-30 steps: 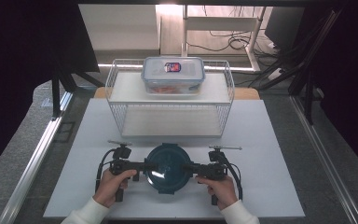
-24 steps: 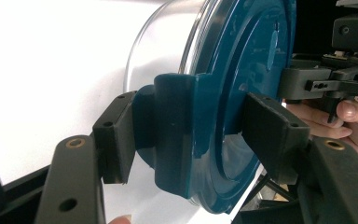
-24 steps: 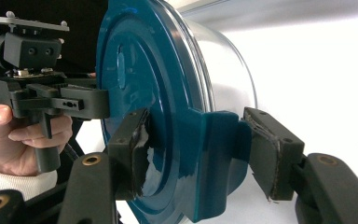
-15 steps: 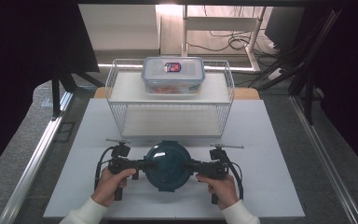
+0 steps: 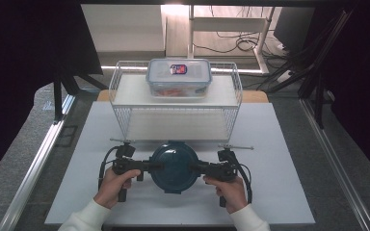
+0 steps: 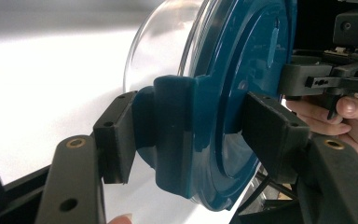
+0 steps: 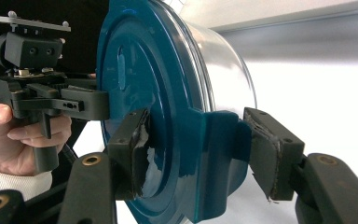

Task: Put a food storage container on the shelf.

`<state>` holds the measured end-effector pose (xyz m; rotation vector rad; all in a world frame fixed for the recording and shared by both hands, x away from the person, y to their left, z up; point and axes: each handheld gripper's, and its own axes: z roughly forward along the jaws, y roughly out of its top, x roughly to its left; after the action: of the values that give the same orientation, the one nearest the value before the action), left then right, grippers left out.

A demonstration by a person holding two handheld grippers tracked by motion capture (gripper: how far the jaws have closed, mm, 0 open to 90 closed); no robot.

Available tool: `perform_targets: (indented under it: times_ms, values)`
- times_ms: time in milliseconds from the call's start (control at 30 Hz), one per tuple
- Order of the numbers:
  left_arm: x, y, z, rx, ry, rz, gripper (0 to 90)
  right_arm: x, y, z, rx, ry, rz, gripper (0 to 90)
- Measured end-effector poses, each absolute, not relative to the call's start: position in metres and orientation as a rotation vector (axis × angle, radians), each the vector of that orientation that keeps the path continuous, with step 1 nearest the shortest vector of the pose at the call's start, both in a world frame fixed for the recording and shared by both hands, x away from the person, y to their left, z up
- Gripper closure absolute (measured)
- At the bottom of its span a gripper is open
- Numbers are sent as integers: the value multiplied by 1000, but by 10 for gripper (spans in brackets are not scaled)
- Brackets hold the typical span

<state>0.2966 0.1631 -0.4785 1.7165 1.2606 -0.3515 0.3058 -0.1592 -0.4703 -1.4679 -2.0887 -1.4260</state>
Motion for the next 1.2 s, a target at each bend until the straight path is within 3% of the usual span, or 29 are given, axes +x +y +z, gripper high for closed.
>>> perform_targets:
  times_ms: [1200]
  values:
    - [321, 167, -385, 1678, 1172, -222, 377, 331, -154, -374, -1394, -2182, -1581, 422]
